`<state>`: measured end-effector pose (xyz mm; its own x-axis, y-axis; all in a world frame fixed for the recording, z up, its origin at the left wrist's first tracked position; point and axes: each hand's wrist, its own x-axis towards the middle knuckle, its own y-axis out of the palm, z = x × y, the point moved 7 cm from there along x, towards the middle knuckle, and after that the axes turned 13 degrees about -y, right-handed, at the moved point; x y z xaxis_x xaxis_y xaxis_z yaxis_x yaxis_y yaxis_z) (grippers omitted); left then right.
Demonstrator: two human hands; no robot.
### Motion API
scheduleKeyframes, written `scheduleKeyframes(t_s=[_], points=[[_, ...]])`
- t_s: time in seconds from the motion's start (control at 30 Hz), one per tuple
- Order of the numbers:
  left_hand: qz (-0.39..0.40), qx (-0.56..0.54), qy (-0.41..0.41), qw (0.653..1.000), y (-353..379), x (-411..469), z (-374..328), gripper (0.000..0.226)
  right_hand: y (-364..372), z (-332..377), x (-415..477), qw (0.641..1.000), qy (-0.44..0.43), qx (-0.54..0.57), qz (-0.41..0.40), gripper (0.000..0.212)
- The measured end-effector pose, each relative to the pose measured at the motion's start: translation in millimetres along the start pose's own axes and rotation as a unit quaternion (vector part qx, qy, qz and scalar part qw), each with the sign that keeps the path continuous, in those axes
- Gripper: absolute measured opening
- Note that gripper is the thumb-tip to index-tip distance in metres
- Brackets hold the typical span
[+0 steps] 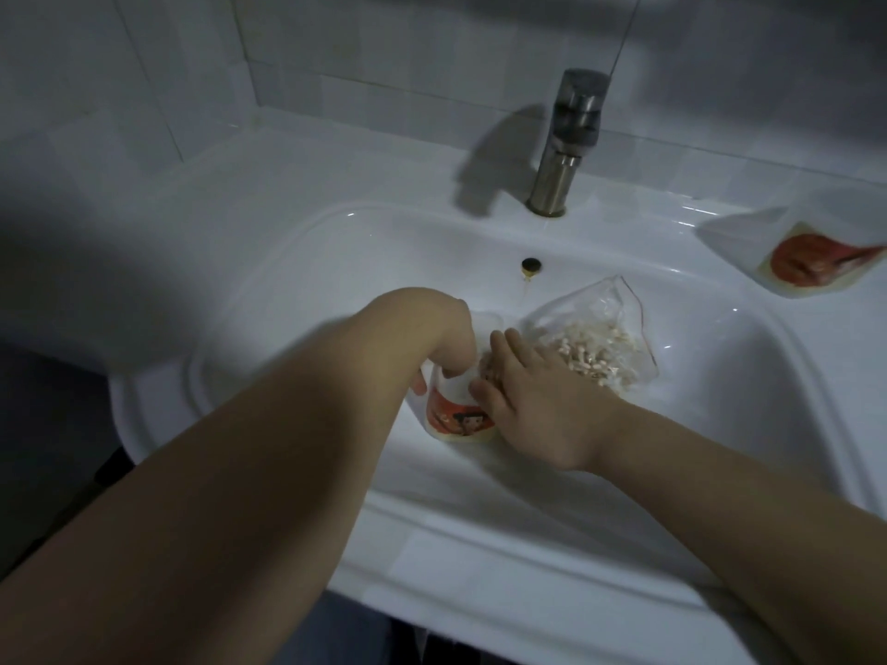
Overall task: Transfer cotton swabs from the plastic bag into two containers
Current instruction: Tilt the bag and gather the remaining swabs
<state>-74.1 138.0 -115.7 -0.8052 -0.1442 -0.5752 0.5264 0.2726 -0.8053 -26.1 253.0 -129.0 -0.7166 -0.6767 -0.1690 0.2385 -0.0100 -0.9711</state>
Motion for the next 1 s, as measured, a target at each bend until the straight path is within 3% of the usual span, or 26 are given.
scheduleKeyframes(t_s=[0.07, 0.17, 0.23, 0.4, 0.53, 0.6, 0.7, 0.9, 1.0], points=[[-0.004, 0.001, -0.001, 1.0, -3.6, -1.3, 1.3, 0.067, 8.3, -3.8, -1.2, 0.995, 0.021, 0.076, 0.058, 0.082], [-0.017, 0.022, 0.004, 1.0, -8.2, -4.9, -1.0, 0.062, 3.7, -4.5, -6.2, 0.99, 0.019, 0.117, 0.079, 0.1], [-0.048, 0.05, 0.017, 0.997, -11.3, -3.6, -4.6, 0.058, -12.6, -7.1, -9.3, 0.991, 0.012, 0.128, 0.042, 0.087], [-0.152, -0.01, 0.084, 0.985, -28.5, 1.2, -13.5, 0.055, -76.8, -47.0, -25.9, 0.972, 0.055, 0.098, -0.208, 0.033], [-0.161, -0.075, 0.221, 0.959, -23.7, -11.7, -41.6, 0.01, -93.0, -83.8, -43.2, 0.95, 0.129, 0.081, -0.274, 0.023], [-0.118, -0.07, 0.251, 0.958, -12.2, -13.0, -49.9, 0.014, -95.7, -95.2, -46.9, 0.942, 0.152, 0.08, -0.289, 0.025], [-0.061, -0.049, 0.259, 0.963, 2.0, -11.5, -53.8, 0.029, -92.7, -108.9, -48.7, 0.936, 0.191, 0.097, -0.278, 0.031], [-0.053, -0.022, 0.272, 0.96, 7.6, -4.3, -55.4, 0.007, -69.5, -111.7, -38.2, 0.972, 0.176, 0.06, -0.142, 0.023], [-0.048, -0.015, 0.273, 0.961, 7.4, -3.3, -56.6, 0.011, -63.6, -111.1, -33.5, 0.981, 0.146, 0.039, -0.118, 0.022]])
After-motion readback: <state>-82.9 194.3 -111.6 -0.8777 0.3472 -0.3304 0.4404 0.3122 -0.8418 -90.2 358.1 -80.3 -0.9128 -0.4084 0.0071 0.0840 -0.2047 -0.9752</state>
